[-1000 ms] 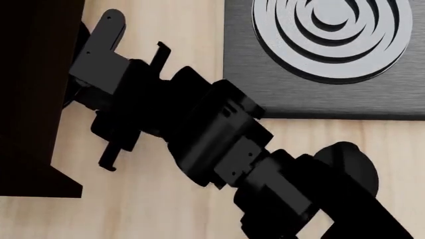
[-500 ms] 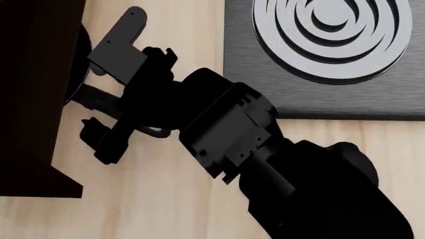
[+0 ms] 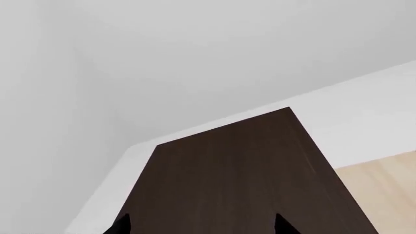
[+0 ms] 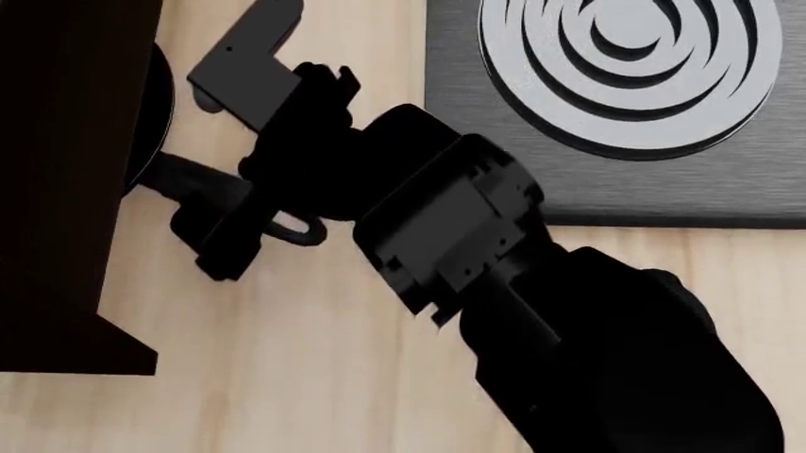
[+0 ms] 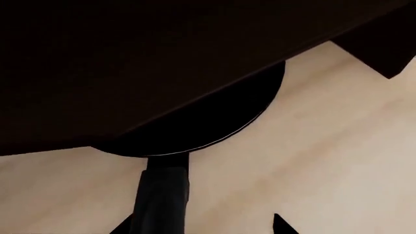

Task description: Put the frying pan under the cabinet shelf.

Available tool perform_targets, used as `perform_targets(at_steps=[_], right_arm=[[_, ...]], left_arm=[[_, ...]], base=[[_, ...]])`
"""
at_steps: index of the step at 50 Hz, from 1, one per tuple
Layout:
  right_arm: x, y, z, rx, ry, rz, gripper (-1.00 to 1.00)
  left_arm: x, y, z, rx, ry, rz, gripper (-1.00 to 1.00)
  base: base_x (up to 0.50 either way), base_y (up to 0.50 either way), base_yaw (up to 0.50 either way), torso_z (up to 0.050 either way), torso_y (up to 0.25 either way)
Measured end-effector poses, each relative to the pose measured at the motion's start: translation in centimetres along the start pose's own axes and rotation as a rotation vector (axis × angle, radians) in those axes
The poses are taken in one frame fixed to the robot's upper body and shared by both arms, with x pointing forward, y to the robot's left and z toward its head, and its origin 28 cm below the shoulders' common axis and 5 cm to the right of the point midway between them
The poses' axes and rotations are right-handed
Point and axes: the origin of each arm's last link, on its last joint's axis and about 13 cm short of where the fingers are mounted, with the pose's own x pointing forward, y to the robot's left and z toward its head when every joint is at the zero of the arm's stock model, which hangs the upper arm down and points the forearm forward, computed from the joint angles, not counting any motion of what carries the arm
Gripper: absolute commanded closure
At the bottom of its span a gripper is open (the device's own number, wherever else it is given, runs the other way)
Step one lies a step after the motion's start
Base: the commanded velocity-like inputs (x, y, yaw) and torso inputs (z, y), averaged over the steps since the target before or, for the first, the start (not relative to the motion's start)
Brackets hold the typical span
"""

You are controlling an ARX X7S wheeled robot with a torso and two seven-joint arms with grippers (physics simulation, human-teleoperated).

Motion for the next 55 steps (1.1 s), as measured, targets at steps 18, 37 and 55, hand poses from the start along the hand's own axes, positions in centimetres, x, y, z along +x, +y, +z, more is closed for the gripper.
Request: perform_targets(at_steps=[18, 37, 55], right_arm=[[-2.0, 0.4, 1.1, 0.016, -0.018, 0.001, -1.00], [-4.4, 2.2, 1.2, 0.023, -0.012, 0.035, -1.00], [-7.9, 3.2, 2.6, -0.029, -0.077, -0.018, -1.00]], left_arm=[[0.6, -0.1, 0.3, -0.008, 0.011, -0.012, -1.00], [0.9, -0.1, 0.6, 0.006, 0.024, -0.016, -1.00], [0.9, 0.0, 0.8, 0.008, 0.031, -0.016, -1.00]], base=[[0.01, 0.00, 0.00, 0.000, -0.005], [0.00, 0.00, 0.00, 0.000, -0.002], [0.00, 0.00, 0.00, 0.000, -0.001]])
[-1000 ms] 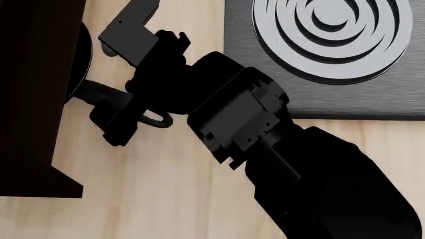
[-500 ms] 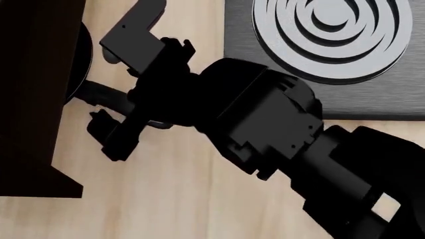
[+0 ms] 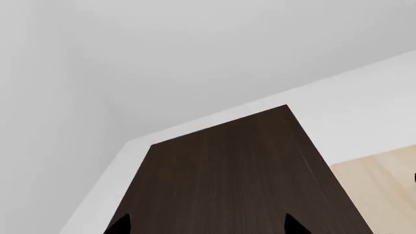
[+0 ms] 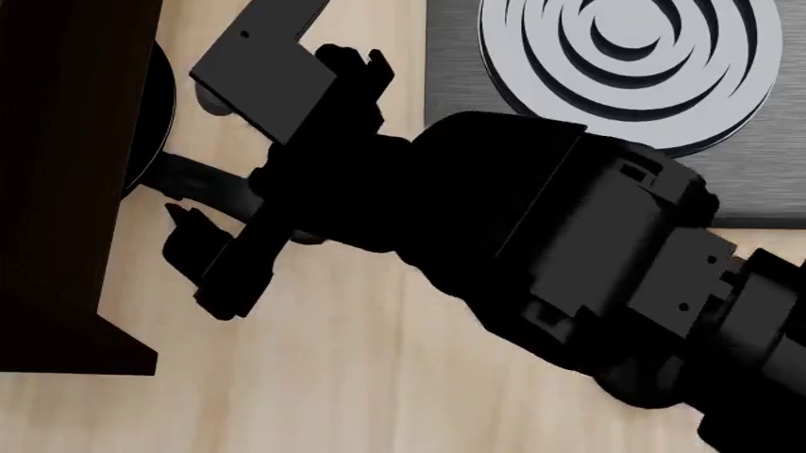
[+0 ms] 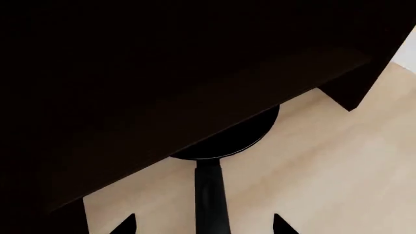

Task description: Put the frying pan under the cabinet shelf.

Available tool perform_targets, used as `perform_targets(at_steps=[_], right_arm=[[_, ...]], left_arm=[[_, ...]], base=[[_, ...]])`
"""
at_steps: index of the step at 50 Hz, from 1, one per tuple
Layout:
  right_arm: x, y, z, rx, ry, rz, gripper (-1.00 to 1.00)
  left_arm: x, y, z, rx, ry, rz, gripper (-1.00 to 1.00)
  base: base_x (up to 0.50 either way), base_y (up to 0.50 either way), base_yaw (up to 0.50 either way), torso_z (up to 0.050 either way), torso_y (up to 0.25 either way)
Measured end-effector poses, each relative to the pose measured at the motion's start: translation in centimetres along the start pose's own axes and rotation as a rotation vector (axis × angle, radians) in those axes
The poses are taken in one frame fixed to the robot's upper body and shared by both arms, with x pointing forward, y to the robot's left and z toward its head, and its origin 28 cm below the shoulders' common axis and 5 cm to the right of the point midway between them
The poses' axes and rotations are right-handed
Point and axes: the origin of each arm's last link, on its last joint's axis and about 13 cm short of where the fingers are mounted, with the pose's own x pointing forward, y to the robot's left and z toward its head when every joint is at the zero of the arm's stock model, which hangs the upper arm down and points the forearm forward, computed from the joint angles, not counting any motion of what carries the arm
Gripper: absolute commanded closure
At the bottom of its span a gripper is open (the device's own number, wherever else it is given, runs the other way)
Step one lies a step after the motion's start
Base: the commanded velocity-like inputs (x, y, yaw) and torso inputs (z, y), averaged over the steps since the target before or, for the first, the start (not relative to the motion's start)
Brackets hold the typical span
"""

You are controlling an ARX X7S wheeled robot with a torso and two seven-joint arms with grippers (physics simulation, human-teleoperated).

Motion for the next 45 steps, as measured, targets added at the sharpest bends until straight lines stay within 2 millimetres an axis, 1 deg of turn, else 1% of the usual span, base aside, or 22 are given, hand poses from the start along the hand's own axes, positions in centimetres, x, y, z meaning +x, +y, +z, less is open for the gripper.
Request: perform_targets(at_steps=[18, 32, 45], right_arm=[[-3.5, 1.6, 1.7, -0.066, -0.067, -0.048, -1.00], [-5.5, 2.5, 2.2, -0.104, -0.093, -0.093, -1.00], [-7.5, 2.9, 2.7, -0.121, -0.115, -0.151, -1.00]], left_arm=[[-0.3, -0.1, 0.2, -0.009, 0.001, -0.027, -1.00], [-0.7, -0.1, 0.4, -0.014, -0.004, -0.039, -1.00], [-1.1, -0.2, 0.5, -0.017, -0.013, -0.048, -1.00]], base=[[0.00, 0.00, 0.00, 0.000, 0.000], [0.00, 0.00, 0.00, 0.000, 0.000], [0.00, 0.00, 0.00, 0.000, 0.000]])
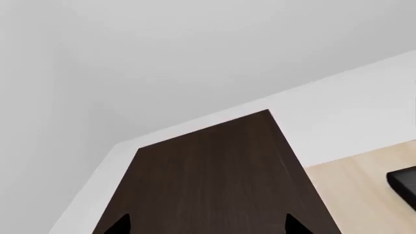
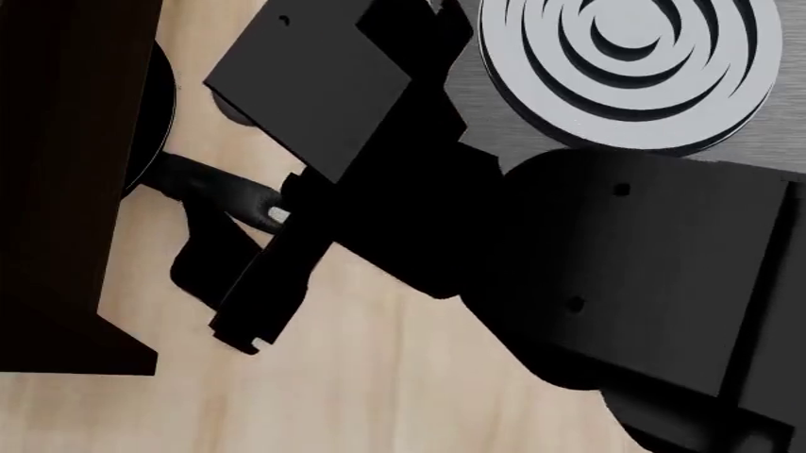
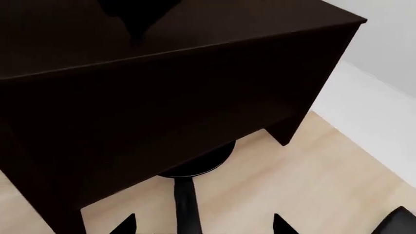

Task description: Put the frying pan under the cabinet shelf.

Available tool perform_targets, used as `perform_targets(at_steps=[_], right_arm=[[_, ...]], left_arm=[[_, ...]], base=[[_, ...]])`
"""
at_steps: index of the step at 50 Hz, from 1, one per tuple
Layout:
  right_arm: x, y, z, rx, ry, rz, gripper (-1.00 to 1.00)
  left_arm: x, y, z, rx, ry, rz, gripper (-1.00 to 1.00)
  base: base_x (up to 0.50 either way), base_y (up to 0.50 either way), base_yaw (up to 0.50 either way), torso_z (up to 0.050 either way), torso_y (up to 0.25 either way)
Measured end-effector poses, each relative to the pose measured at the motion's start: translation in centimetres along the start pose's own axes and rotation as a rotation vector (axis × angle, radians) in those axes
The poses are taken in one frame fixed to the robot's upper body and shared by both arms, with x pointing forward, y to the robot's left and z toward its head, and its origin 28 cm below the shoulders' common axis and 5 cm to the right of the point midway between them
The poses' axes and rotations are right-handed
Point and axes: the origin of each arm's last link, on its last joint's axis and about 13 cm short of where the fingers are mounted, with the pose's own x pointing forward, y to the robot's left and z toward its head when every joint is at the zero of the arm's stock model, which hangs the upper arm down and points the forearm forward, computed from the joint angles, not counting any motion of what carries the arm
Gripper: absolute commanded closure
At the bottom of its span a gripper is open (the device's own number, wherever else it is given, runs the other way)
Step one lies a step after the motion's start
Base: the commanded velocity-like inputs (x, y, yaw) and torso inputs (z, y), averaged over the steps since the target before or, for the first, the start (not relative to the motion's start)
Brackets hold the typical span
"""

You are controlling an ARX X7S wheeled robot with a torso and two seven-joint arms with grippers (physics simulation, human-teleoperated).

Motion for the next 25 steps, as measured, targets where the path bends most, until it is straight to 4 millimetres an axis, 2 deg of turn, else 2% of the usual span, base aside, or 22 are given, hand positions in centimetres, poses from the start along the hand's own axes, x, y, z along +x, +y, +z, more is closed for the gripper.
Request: perform_targets(at_steps=[25], right_arm=[[-3.8, -1.1, 0.1, 0.021, 0.010, -0.165, -1.00]], left_arm=[[-0.8, -0.1, 0.4, -0.009, -0.020, -0.012, -1.00]], base=[[0.00, 0.00, 0.00, 0.000, 0.000]])
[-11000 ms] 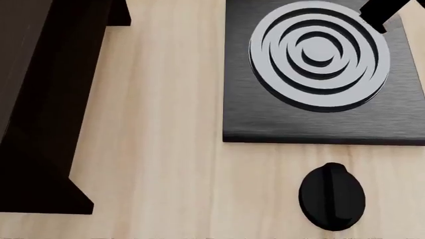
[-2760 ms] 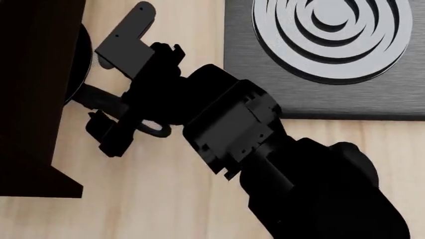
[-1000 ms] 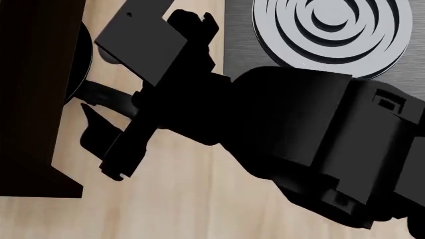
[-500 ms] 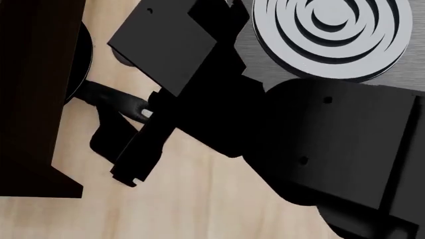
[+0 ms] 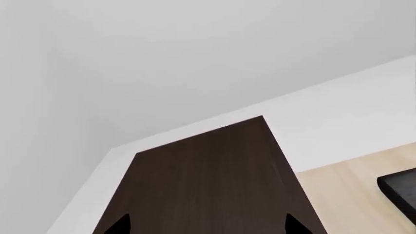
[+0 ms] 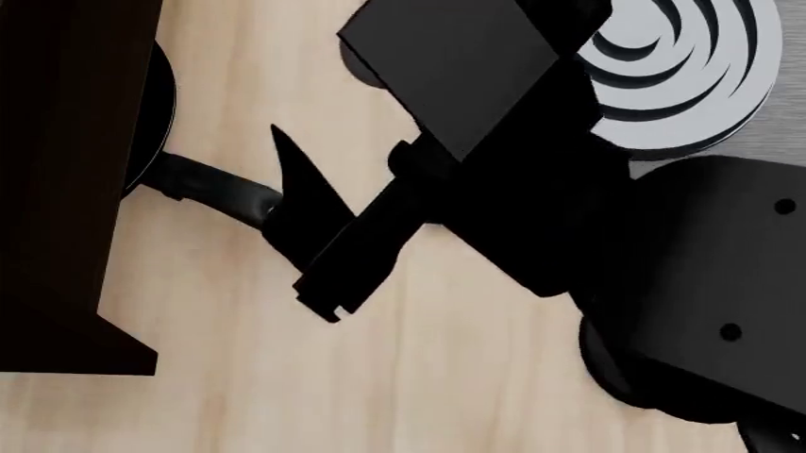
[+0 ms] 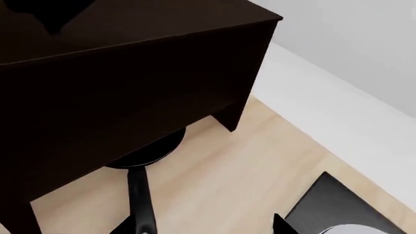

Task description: Put the frying pan under the cabinet shelf.

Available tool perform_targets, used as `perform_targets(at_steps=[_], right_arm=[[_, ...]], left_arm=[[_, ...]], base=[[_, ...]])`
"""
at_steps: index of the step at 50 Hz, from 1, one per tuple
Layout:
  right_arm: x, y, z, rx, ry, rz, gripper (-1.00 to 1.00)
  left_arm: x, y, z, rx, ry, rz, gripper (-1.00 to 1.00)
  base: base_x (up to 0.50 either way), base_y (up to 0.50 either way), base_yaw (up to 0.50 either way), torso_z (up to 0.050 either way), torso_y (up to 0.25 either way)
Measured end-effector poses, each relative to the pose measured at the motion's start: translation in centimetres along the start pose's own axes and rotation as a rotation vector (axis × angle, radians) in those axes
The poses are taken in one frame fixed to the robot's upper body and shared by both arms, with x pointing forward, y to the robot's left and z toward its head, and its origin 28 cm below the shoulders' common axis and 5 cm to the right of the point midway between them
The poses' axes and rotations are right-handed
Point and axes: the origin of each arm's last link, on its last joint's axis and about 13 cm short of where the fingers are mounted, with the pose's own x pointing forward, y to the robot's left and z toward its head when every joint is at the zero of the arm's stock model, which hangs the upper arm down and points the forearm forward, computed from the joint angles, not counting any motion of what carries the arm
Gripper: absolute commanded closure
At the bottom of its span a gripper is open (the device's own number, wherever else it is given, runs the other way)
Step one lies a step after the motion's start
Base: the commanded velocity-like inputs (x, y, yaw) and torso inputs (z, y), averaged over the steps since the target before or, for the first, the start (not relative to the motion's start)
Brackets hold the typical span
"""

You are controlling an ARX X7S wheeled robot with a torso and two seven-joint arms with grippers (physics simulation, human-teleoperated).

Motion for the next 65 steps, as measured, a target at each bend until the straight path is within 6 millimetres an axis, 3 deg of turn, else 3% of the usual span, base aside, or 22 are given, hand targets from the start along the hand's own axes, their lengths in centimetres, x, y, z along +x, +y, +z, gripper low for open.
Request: perform_targets(at_steps=[21, 36, 50, 65], right_arm=[[-2.1, -1.4, -0.4, 0.030, 0.050, -0.117, -1.00], [-4.7, -1.6, 0.0, 0.025, 0.098, -0.207, -1.00], [-7.0, -2.0, -1.1, 0.038, 0.160, -0.311, -1.00], [-10.1, -1.8, -1.5, 0.060, 0.171, -0.412, -1.00]], left_arm=[[-0.3, -0.2, 0.0, -0.006, -0.003, -0.009, -1.00], [-0.3, -0.2, -0.1, -0.015, -0.005, -0.012, -1.00], [-0.3, -0.2, -0.7, -0.017, -0.001, -0.014, -1.00], [-2.8, -0.3, 0.1, 0.000, -0.039, -0.031, -1.00]], base=[[0.00, 0.00, 0.00, 0.000, 0.000], [0.00, 0.00, 0.00, 0.000, 0.000], [0.00, 0.00, 0.00, 0.000, 0.000], [0.00, 0.00, 0.00, 0.000, 0.000]])
